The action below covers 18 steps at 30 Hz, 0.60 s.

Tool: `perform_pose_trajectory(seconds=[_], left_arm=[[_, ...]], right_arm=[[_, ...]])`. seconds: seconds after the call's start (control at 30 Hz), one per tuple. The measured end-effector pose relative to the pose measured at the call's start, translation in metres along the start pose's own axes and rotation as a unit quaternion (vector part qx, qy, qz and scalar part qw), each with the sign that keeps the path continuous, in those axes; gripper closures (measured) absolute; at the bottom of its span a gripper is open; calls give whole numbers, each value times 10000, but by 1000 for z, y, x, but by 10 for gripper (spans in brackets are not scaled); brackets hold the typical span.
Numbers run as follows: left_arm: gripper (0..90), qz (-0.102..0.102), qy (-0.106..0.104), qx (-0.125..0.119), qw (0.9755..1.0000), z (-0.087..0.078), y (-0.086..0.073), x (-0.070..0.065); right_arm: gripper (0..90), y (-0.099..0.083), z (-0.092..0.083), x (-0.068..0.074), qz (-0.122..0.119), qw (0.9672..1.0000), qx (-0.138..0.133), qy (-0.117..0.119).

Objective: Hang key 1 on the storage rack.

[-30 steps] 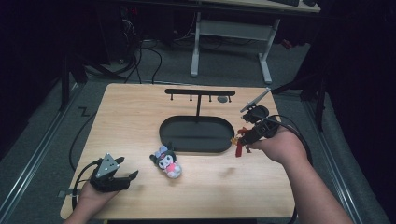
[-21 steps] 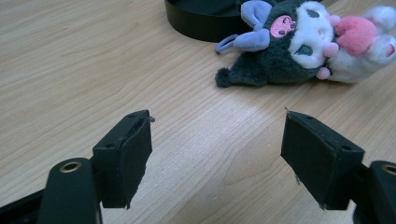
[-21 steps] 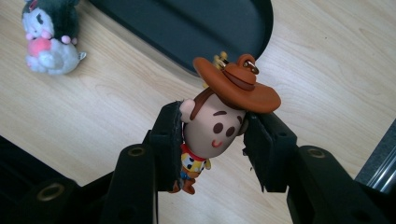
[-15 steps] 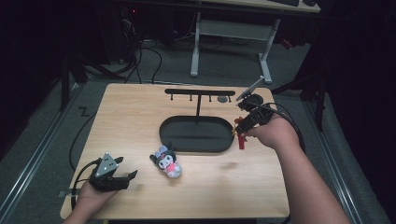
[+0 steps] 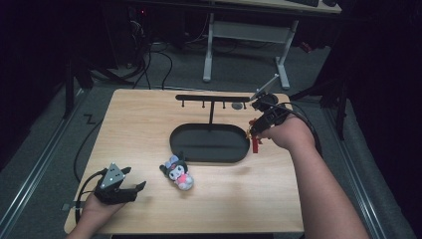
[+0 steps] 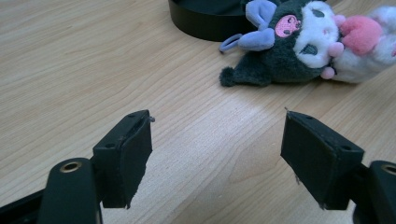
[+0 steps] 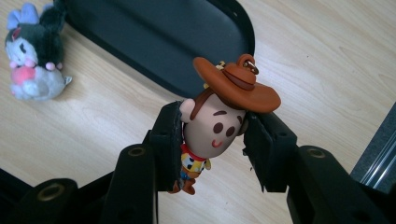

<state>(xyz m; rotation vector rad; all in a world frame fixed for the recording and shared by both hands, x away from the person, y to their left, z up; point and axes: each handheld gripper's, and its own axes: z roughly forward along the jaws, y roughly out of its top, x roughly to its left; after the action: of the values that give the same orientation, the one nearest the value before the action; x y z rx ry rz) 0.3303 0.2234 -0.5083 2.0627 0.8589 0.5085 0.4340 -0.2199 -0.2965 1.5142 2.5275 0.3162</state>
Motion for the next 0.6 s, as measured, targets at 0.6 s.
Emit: perform_pose_trajectory(seconds=[0.6], left_arm=[[252,85,-89,16,9999,5,4,-4]], right_arm=[[582,27,4,-10,85,9999,-68,-87]])
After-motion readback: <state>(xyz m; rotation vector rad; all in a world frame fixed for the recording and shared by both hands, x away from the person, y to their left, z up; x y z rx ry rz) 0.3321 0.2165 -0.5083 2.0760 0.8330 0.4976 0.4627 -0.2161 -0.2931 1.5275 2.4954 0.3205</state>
